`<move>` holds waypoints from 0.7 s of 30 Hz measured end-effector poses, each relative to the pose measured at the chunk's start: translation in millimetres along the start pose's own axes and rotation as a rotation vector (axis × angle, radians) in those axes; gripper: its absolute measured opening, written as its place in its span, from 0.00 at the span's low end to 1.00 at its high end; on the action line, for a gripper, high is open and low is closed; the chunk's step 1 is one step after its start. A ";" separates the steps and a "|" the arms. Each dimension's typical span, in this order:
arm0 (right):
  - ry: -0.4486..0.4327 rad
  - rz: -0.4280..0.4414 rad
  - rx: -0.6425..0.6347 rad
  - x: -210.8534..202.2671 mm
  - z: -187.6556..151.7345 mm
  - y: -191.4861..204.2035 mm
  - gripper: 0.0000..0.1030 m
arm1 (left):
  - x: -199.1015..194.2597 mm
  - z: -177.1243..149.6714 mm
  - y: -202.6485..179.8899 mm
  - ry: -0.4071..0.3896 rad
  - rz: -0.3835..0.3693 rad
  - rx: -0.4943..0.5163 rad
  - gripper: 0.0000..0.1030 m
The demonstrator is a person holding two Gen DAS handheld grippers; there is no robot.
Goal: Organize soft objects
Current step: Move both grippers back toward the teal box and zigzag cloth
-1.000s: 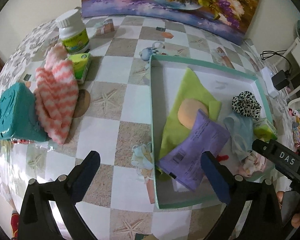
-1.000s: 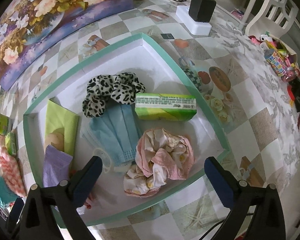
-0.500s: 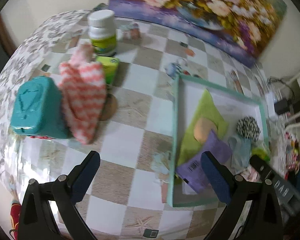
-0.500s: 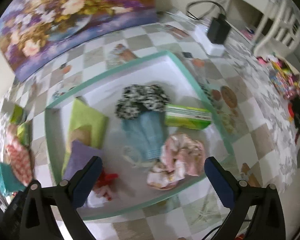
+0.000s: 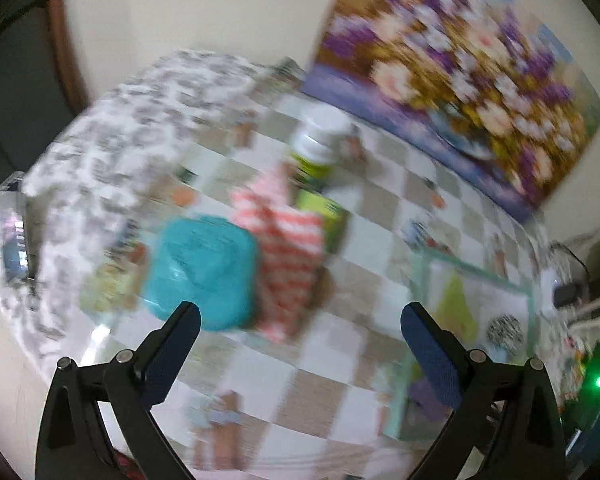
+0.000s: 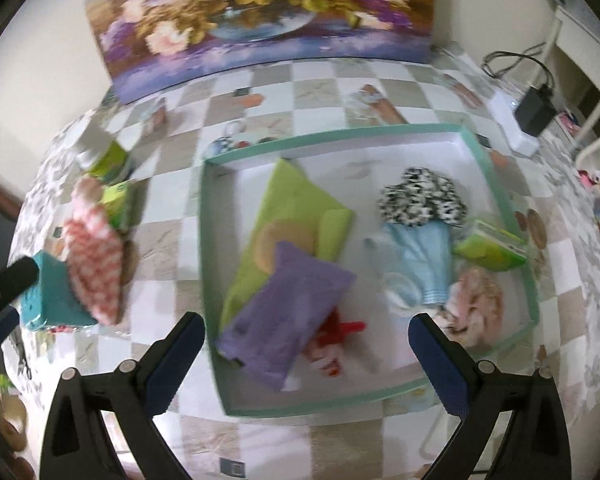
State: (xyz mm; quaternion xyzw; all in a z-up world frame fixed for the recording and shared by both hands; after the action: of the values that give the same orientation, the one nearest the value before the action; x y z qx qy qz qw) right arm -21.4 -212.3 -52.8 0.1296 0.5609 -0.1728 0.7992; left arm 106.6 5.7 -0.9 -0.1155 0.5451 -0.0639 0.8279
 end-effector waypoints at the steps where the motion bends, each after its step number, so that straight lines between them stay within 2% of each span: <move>1: -0.001 0.004 -0.002 0.2 0.4 1.6 1.00 | -2.8 8.1 11.5 -0.018 0.019 -0.018 0.97; 4: -0.005 0.000 -0.004 0.5 1.3 4.2 1.00 | -6.7 23.8 39.3 -0.050 0.051 -0.084 0.97; 11: -0.039 0.036 -0.024 -3.4 5.8 21.7 1.00 | -2.1 41.9 90.5 -0.039 0.051 -0.248 0.97; 15: -0.055 0.069 -0.073 -3.5 10.2 43.0 1.00 | -0.2 43.5 100.3 -0.033 0.042 -0.278 0.97; 21: -0.071 0.107 -0.152 0.2 16.3 77.5 1.00 | 9.3 45.2 98.8 -0.015 0.043 -0.263 0.97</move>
State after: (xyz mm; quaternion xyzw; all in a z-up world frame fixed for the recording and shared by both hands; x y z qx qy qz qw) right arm 25.3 -148.7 -46.5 0.0922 0.5358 -0.0912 0.8343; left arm 149.8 104.5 -17.7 -0.2120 0.5449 0.0269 0.8108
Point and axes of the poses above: each gripper's, at about its wrist camera, not at the fingertips, and x roughly the way its jaws point, y to its left, z to its top, the point moved 5 cm from there along x, roughly the way its jaws point, and after that the axes turned 13 degrees about -x, right-handed, at the moved point
